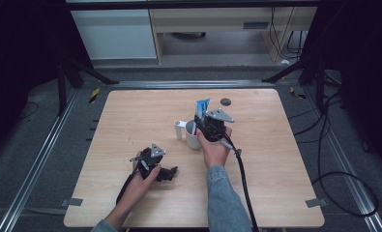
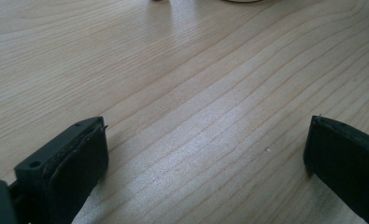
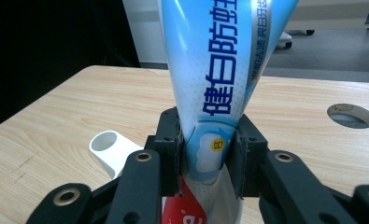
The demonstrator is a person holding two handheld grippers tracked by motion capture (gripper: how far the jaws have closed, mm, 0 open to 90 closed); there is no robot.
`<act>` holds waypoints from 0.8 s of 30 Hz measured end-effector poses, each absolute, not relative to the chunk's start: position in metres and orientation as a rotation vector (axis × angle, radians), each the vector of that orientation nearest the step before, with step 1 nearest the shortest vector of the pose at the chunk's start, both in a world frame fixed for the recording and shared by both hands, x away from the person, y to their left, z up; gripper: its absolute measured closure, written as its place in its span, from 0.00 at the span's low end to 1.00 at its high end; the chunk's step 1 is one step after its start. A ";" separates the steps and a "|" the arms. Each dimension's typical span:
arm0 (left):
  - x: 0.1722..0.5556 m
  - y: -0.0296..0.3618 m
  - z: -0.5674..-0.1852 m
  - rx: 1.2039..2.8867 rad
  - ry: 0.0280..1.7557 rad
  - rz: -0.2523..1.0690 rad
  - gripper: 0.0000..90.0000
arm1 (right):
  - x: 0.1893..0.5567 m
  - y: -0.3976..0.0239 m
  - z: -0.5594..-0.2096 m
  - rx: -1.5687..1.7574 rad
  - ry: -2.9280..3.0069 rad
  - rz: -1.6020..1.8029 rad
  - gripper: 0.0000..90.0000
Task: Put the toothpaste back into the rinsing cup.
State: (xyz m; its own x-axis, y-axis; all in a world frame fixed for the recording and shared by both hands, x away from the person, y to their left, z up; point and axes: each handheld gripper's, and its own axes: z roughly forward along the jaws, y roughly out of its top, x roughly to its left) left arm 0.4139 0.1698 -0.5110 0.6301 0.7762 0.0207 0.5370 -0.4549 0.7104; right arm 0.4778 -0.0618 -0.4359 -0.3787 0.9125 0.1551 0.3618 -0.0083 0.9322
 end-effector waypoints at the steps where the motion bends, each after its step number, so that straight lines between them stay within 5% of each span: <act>1: 0.414 0.170 -0.511 2.170 1.022 0.452 0.00 | 0.478 -0.063 -0.436 1.317 1.762 1.383 0.75; 24: 0.414 0.170 -0.511 2.169 1.022 0.452 0.00 | 0.479 -0.073 -0.436 1.329 1.777 1.394 0.72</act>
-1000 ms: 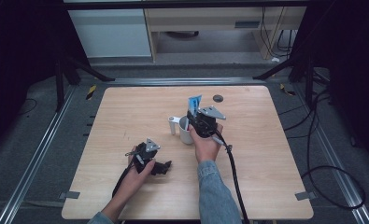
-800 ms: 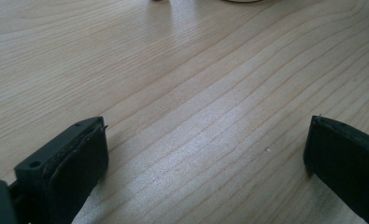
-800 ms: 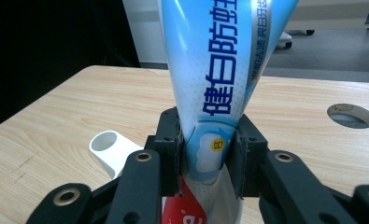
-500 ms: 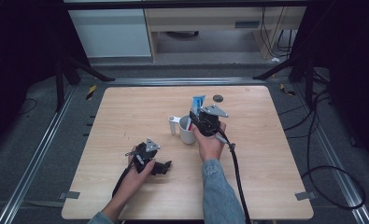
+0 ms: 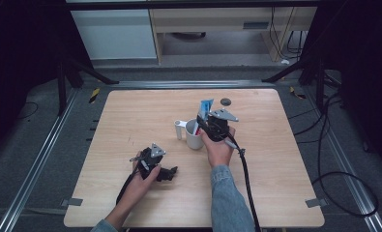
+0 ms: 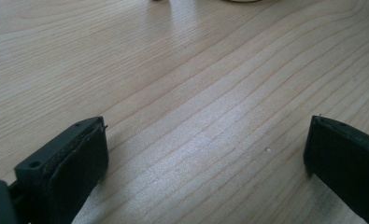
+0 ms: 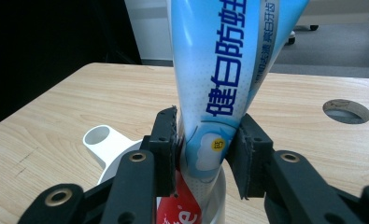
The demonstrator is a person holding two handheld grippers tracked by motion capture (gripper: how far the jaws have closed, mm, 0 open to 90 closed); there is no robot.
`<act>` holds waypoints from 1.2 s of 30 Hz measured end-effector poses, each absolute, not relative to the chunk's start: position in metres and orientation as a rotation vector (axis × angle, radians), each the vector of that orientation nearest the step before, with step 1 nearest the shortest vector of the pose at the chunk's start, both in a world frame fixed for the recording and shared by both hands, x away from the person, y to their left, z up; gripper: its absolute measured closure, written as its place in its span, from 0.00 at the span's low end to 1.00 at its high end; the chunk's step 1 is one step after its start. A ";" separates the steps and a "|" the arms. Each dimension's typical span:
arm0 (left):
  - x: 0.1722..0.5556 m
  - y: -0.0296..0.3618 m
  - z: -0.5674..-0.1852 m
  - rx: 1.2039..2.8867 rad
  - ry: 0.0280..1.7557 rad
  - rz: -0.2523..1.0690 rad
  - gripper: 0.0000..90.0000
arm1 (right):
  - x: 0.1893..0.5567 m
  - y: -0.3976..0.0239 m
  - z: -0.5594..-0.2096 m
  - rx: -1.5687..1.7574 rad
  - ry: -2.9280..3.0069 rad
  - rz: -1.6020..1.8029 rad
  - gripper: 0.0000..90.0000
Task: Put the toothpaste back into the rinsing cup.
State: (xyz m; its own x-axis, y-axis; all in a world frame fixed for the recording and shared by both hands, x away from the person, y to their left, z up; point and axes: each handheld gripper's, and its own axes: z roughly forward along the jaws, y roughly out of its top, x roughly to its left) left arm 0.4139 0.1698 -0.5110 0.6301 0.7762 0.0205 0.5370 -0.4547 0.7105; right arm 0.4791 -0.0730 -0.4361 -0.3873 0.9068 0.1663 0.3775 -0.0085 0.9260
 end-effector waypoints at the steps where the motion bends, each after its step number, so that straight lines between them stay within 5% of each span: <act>1: 0.414 0.170 -0.511 2.169 1.022 0.452 0.00 | 0.479 -0.073 -0.436 1.331 1.777 1.395 0.71; 36: 0.414 0.170 -0.511 2.169 1.021 0.451 0.00 | 0.480 -0.075 -0.438 1.373 1.789 1.412 0.59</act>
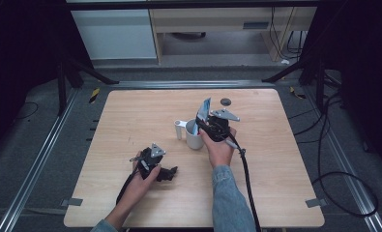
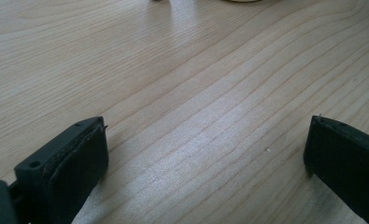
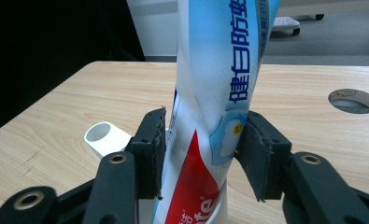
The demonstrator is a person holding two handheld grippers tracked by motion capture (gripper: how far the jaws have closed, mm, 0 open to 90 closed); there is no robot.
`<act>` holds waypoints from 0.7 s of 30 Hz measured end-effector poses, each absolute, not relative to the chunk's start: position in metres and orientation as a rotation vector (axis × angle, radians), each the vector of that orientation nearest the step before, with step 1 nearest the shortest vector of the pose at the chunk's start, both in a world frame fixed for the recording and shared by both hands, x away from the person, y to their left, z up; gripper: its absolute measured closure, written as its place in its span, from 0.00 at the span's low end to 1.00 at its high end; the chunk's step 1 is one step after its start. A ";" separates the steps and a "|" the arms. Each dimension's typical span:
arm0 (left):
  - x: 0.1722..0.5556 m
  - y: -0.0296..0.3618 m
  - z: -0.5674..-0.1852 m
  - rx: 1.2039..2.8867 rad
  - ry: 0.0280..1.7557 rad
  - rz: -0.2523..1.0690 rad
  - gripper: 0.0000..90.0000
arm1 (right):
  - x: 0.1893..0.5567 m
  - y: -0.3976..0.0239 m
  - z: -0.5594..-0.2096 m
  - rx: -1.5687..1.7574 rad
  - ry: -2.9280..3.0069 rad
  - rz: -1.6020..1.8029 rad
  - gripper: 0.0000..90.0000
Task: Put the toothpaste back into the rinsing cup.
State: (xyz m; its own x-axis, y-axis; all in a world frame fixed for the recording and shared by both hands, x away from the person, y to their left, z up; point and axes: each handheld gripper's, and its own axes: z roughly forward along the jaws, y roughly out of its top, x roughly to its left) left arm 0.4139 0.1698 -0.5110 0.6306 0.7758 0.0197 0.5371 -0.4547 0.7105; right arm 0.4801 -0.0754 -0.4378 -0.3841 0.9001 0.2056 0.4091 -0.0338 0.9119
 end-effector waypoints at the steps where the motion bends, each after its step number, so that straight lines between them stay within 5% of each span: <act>1: 0.414 0.170 -0.511 2.170 1.022 0.452 0.00 | 0.480 -0.075 -0.438 1.373 1.791 1.409 0.59; 10: 0.414 0.170 -0.511 2.169 1.022 0.451 0.00 | 0.477 -0.076 -0.435 1.369 1.795 1.398 0.54; 21: 0.414 0.170 -0.511 2.170 1.022 0.452 0.00 | 0.470 -0.072 -0.428 1.312 1.774 1.274 0.33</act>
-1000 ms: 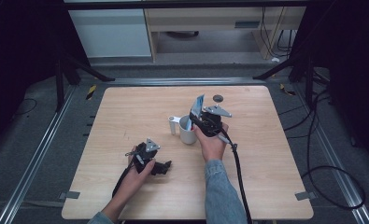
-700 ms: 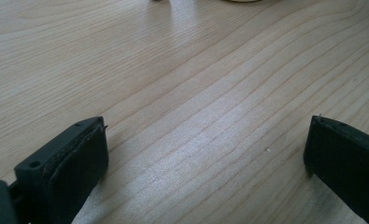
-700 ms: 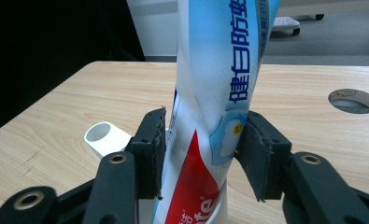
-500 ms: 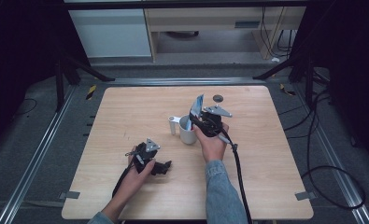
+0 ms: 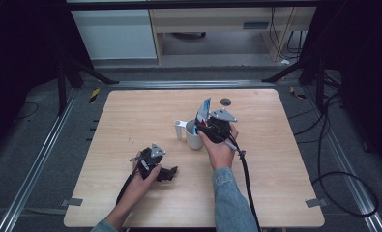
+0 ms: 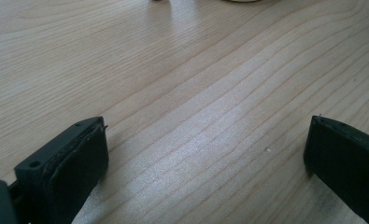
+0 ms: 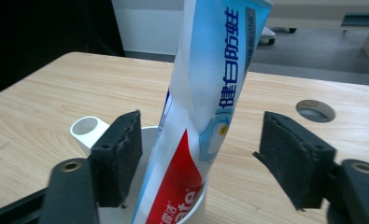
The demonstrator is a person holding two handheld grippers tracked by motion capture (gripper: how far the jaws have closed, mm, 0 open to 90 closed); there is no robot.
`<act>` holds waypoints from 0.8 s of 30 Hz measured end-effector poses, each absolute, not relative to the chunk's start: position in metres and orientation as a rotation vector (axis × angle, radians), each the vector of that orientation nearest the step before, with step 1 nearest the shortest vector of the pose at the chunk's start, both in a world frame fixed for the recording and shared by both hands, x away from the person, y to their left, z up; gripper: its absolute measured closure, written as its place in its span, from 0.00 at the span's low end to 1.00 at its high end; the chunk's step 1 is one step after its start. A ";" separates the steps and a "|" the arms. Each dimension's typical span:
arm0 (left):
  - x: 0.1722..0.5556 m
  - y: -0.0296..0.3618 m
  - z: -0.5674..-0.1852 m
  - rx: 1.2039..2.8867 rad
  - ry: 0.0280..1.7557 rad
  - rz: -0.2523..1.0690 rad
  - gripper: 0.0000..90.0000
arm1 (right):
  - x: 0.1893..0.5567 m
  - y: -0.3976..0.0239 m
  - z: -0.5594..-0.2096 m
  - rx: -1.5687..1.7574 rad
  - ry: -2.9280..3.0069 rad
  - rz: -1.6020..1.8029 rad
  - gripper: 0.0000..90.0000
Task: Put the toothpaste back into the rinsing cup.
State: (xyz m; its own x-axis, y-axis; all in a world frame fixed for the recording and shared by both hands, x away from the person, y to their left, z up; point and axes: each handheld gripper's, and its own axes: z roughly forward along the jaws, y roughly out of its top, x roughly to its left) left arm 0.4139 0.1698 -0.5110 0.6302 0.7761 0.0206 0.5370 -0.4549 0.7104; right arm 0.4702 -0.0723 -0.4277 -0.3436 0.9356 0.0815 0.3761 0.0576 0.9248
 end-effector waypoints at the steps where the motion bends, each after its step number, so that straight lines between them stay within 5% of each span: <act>1: 0.414 0.170 -0.511 2.169 1.022 0.452 0.00 | 0.470 -0.072 -0.427 1.307 1.772 1.263 0.31; 11: 0.414 0.170 -0.511 2.169 1.021 0.451 0.00 | 0.466 -0.072 -0.422 1.269 1.793 1.140 0.15; 24: 0.414 0.170 -0.511 2.168 1.023 0.452 0.00 | 0.450 -0.087 -0.415 1.210 1.832 1.114 0.09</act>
